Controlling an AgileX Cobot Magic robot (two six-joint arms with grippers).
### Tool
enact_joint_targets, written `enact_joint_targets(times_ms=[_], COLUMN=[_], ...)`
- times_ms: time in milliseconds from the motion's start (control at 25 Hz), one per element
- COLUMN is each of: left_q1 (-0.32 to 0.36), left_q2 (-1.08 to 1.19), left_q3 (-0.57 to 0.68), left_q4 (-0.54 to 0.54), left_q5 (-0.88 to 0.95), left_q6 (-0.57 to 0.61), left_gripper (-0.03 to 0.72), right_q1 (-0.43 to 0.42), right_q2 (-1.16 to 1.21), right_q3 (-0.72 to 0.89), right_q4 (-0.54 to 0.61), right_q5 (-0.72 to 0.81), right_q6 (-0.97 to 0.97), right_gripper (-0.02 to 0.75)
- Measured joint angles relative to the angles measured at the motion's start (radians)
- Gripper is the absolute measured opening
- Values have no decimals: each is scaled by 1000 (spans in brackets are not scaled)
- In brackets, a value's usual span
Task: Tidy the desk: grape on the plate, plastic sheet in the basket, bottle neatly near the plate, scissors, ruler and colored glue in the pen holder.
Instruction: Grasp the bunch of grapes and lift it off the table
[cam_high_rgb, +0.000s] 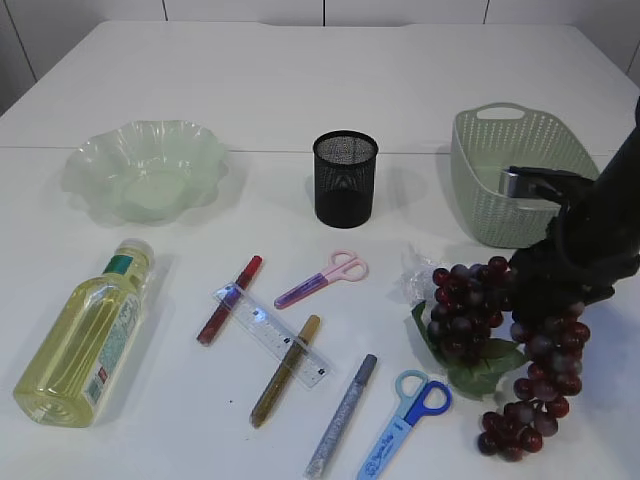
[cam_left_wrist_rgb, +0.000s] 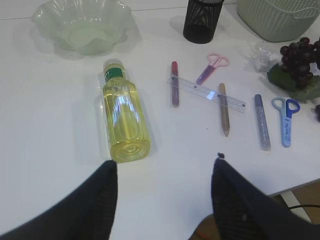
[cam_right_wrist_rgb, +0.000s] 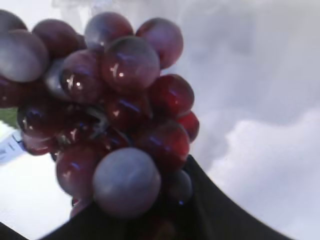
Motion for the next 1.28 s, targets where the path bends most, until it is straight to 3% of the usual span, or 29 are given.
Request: enact_joint_targets(times_ms=[400,840,1280], left_q1=[0,0,0], left_q2=[0,0,0], left_q3=[0,0,0], left_q4=[0,0,-29], left_q5=[0,0,-2], left_q6=[0,0,0], left_gripper=[435,435,435], right_q1=[0,0,0], right_q2=[0,-184,-356], right_q3=[-118,-126,-126], right_q4=[-25,-21,86], right_q5=[131,101,35], right_q6=[50,53,11], right_gripper=[202,201,200])
